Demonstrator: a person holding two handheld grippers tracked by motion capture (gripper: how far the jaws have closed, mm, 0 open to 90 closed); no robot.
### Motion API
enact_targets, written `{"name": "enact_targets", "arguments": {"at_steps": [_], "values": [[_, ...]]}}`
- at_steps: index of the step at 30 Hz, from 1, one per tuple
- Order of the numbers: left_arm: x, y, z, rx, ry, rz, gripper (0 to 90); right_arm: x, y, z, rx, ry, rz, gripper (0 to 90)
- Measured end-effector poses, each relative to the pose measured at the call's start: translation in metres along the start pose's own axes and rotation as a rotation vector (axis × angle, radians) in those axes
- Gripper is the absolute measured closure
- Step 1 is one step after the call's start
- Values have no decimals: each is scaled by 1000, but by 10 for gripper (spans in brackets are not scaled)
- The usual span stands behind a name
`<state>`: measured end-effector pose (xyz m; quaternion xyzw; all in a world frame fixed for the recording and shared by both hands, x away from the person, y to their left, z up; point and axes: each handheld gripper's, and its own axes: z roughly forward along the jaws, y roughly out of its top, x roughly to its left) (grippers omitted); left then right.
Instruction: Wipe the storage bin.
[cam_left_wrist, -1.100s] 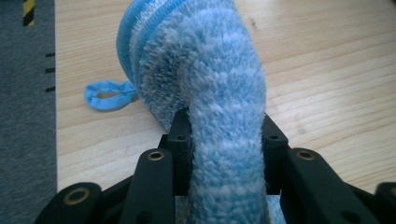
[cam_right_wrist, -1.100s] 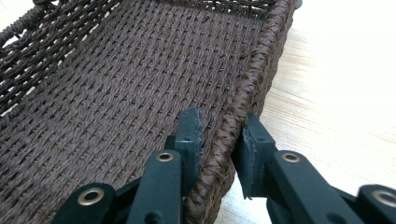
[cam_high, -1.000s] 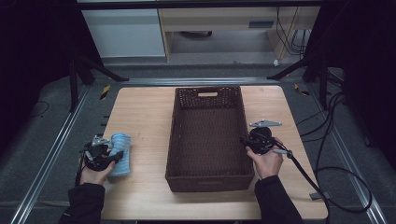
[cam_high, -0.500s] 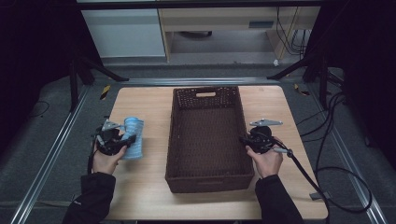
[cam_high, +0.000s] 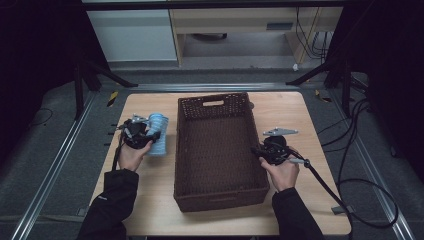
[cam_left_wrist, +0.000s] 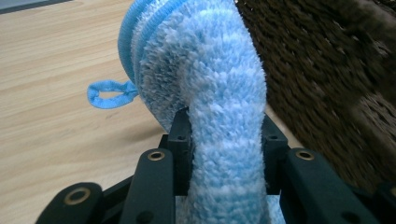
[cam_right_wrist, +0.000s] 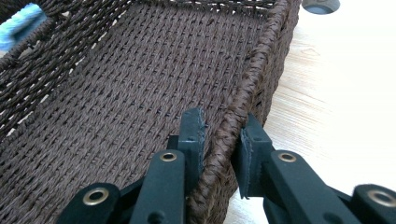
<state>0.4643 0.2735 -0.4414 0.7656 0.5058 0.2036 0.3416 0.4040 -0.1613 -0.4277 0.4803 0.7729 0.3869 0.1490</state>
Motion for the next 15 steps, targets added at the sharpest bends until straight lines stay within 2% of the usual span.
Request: {"name": "enact_targets", "arguments": {"at_steps": [6, 8, 12, 15], "values": [[-1, 8, 27, 21, -2, 3, 655, 3, 1, 1, 3, 17, -12, 749], [0, 9, 37, 43, -32, -14, 656, 4, 1, 1, 4, 21, -13, 749], [-5, 7, 57, 95, -48, -5, 657, 4, 1, 1, 6, 26, -19, 749], [-8, 8, 61, 91, -83, -16, 661, 4, 1, 1, 8, 26, -20, 749]]}}
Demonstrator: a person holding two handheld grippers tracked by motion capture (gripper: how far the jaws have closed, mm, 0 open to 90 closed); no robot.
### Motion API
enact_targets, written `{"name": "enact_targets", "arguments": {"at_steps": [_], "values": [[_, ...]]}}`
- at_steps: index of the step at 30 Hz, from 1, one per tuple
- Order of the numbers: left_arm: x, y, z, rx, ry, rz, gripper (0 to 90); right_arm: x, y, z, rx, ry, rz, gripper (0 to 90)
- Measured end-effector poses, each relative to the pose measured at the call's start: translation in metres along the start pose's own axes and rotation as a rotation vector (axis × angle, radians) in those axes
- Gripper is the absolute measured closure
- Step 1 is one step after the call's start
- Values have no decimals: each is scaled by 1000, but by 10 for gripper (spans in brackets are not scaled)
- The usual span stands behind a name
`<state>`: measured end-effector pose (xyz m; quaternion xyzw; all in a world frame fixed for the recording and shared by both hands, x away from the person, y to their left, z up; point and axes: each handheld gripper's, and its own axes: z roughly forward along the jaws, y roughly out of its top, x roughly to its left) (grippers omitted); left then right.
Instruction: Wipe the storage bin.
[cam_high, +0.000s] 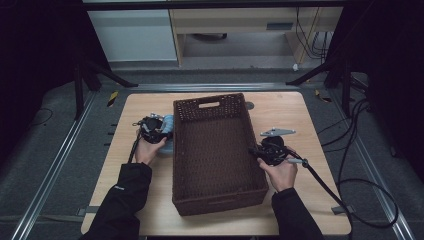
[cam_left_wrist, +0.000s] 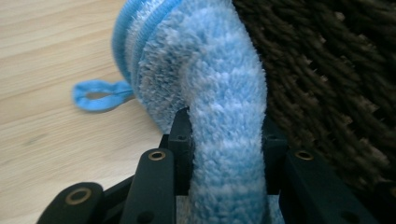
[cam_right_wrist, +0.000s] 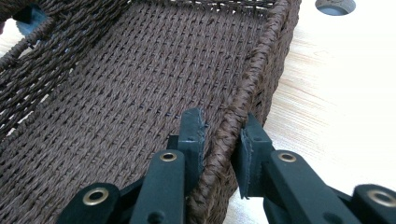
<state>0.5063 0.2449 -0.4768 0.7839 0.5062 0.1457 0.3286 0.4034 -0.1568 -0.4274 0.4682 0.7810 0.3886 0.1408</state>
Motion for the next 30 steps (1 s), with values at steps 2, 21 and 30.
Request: {"name": "enact_targets", "arguments": {"at_steps": [2, 21, 30], "values": [[-2, 5, -4, -13, -5, 7, 664, 0, 0, 0, 0, 0, -1, 748], [4, 22, -16, -24, -19, 61, 669, 0, 0, 1, 1, -4, -8, 749], [-4, -2, -13, 2, -57, 71, 671, 0, 1, 1, 2, -8, -10, 749]]}}
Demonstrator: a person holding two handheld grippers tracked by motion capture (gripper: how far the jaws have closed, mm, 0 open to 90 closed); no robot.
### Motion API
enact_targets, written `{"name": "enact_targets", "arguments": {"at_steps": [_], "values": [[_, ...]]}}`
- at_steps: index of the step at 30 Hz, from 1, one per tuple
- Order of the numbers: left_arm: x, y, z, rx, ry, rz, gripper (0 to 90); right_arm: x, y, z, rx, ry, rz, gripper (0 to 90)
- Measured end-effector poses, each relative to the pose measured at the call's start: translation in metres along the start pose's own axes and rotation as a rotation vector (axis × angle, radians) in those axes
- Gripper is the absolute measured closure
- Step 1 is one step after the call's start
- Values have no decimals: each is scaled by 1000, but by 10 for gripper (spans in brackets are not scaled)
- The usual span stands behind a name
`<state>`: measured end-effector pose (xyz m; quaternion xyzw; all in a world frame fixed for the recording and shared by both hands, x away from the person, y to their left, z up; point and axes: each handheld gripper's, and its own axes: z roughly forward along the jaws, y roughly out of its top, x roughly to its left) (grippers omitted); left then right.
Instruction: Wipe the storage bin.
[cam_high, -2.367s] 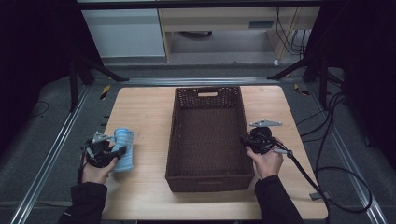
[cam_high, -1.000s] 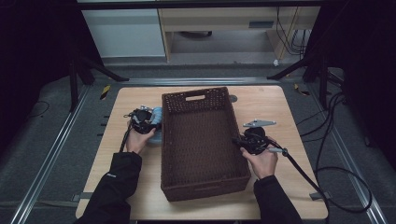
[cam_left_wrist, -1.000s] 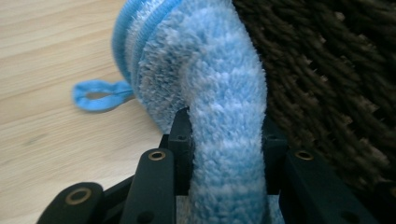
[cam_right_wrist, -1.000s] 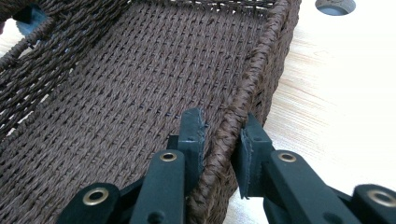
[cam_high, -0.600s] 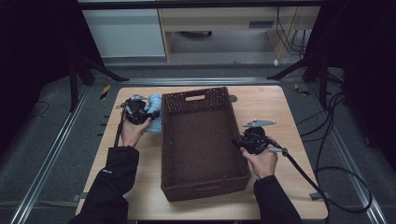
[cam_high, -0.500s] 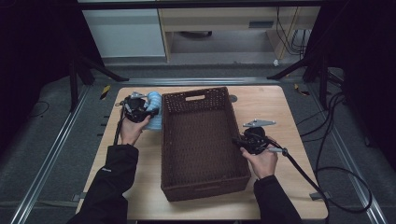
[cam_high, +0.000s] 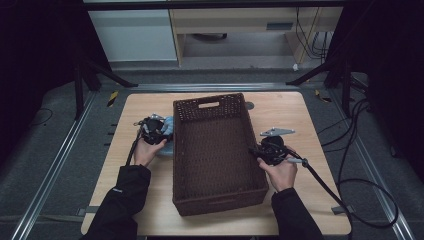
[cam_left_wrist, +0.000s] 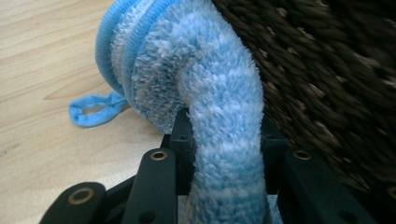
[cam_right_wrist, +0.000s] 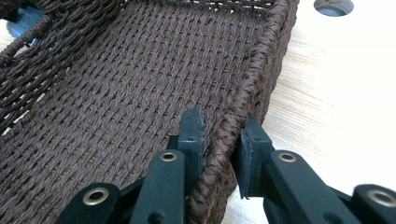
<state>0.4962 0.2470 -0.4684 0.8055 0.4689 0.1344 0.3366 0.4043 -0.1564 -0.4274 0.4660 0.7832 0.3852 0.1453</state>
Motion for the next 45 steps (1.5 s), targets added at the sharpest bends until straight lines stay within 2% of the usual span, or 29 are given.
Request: {"name": "enact_targets", "arguments": {"at_steps": [2, 3, 6, 8, 10, 14, 18, 22, 25, 31, 35, 39, 45], "values": [[-1, 2, -5, -14, -2, 6, 671, 0, 0, 0, 0, 0, 1, 749], [-2, 8, -17, -60, -8, 13, 671, 0, 0, 0, 0, 0, 2, 749], [-7, 16, -36, -122, -6, 33, 673, 0, 0, 0, 0, 0, 0, 749], [-9, 19, -43, -133, 6, 56, 673, 0, 0, 0, 1, -1, -1, 750], [-9, 19, -47, -143, 0, 59, 673, 0, 0, 0, 0, -1, -1, 749], [-9, 11, -41, -103, -8, 68, 675, 0, 0, 0, 0, -2, -2, 750], [-14, -5, -22, -24, -21, 88, 675, 0, 0, 0, 0, -3, -3, 750], [-17, -18, -8, 23, -27, 94, 674, 0, 0, 0, 0, -4, -1, 750], [-14, -19, -11, 16, -34, 79, 675, 0, 0, 0, 1, -6, 0, 751], [-17, -6, -42, -91, -42, 80, 675, 0, 1, 1, 1, -8, 2, 752], [-20, -2, -57, -125, -37, 100, 676, -1, 1, 1, 0, -9, 4, 753], [-25, -6, -61, -118, -38, 123, 676, -1, 1, 1, 0, -10, 5, 754], [-30, -23, -45, -44, -54, 139, 677, -1, 1, 1, 0, -11, 4, 755]]}}
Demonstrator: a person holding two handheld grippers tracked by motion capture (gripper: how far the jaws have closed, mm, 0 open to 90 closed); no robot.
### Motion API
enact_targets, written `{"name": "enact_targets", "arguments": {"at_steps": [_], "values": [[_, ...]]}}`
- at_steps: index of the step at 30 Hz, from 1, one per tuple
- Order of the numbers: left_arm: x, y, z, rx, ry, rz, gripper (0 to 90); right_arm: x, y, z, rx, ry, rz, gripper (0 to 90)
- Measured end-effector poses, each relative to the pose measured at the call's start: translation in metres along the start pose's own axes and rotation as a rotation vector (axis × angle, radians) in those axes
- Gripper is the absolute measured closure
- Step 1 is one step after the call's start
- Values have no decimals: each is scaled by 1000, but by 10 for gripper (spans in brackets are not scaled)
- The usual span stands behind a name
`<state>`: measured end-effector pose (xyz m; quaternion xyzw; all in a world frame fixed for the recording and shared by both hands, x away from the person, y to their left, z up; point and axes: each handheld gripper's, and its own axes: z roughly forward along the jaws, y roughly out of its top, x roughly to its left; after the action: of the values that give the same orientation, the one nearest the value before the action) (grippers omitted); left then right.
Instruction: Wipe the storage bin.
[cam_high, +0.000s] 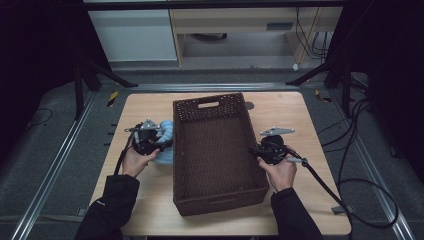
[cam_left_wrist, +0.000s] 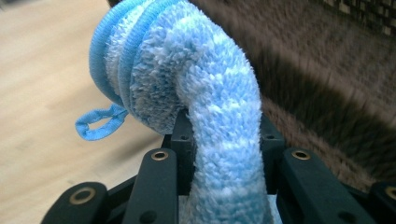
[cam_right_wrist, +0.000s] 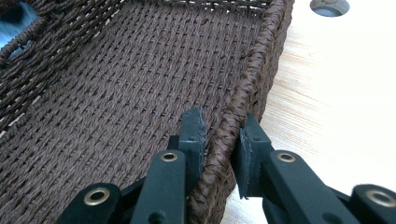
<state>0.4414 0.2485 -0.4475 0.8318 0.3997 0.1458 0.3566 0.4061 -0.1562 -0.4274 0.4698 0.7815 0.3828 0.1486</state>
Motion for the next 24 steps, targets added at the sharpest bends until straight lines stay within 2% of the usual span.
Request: {"name": "enact_targets", "arguments": {"at_steps": [5, 8, 10, 12, 13, 14, 15, 17, 19, 24], "values": [[-3, -13, 12, 50, -29, -8, 676, 0, 0, 0, 0, 0, 1, 755], [-4, -15, 11, 58, -31, -5, 677, 0, 0, 0, -1, -3, 3, 757], [-3, -12, 4, 36, -27, -7, 677, 0, 0, 0, -1, -5, 6, 758], [-3, -6, -8, -13, -22, -6, 677, 0, 0, 1, -4, -7, 11, 758], [-3, -6, -8, -13, -22, -6, 677, 0, 0, 1, -4, -7, 11, 758], [-5, 1, -21, -57, -17, 7, 677, -1, 1, 2, -7, -11, 19, 758], [-6, 4, -27, -79, -19, 11, 677, -1, 2, 2, -8, -12, 20, 758], [-8, 8, -34, -93, -14, 28, 677, -2, 3, 4, -3, -20, 16, 758], [-9, 9, -33, -82, -11, 35, 677, -3, 6, 5, -2, -30, 14, 757], [-13, 1, -16, -29, -14, 44, 676, -4, 7, 6, 0, -30, 11, 755]]}}
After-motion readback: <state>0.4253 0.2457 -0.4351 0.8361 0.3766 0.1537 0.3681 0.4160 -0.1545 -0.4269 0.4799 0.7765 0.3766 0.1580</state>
